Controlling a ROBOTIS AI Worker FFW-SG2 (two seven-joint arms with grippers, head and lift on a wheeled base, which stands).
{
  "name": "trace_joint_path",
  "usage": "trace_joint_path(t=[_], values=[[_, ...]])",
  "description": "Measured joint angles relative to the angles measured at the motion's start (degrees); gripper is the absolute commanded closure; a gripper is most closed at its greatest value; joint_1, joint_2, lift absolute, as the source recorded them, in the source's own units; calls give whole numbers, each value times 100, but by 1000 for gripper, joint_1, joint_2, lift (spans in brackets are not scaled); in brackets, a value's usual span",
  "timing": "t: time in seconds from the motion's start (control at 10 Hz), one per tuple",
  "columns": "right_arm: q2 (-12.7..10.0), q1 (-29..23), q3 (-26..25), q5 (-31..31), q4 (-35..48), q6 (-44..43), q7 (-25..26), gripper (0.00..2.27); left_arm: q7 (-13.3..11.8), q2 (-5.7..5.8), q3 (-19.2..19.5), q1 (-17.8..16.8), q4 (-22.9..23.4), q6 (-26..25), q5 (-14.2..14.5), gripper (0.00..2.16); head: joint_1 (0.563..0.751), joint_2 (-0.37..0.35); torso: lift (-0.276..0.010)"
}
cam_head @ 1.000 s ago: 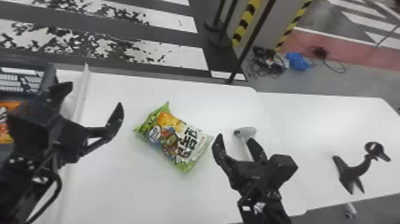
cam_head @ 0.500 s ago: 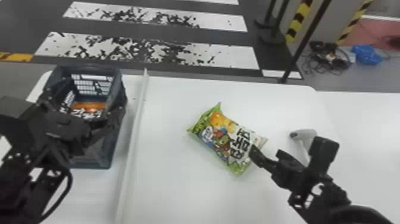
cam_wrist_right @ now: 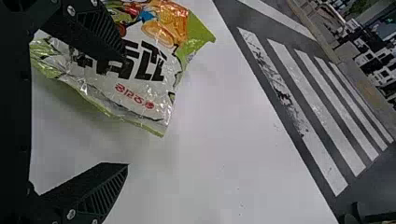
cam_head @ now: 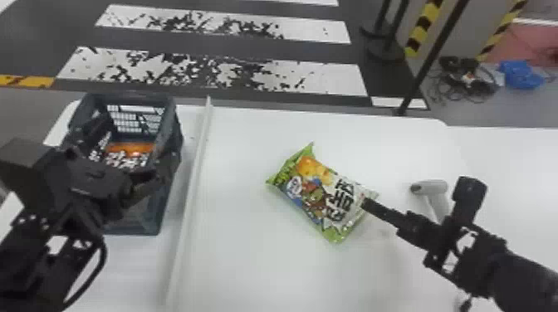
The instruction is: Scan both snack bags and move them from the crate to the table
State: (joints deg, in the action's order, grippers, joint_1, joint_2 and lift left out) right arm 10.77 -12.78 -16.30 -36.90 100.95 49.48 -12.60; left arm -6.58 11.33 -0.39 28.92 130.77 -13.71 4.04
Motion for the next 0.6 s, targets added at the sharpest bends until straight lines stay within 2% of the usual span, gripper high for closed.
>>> trace_joint_path(t=[0.3, 0.6], values=[[233, 565, -10, -218, -737, 259, -134, 97, -37, 39, -123, -127, -148, -23, 18, 66, 695, -123, -88], [330, 1141, 198, -221, -1471, 374, -305, 103, -59, 61, -143, -169, -278, -11, 44, 70, 695, -111, -88]])
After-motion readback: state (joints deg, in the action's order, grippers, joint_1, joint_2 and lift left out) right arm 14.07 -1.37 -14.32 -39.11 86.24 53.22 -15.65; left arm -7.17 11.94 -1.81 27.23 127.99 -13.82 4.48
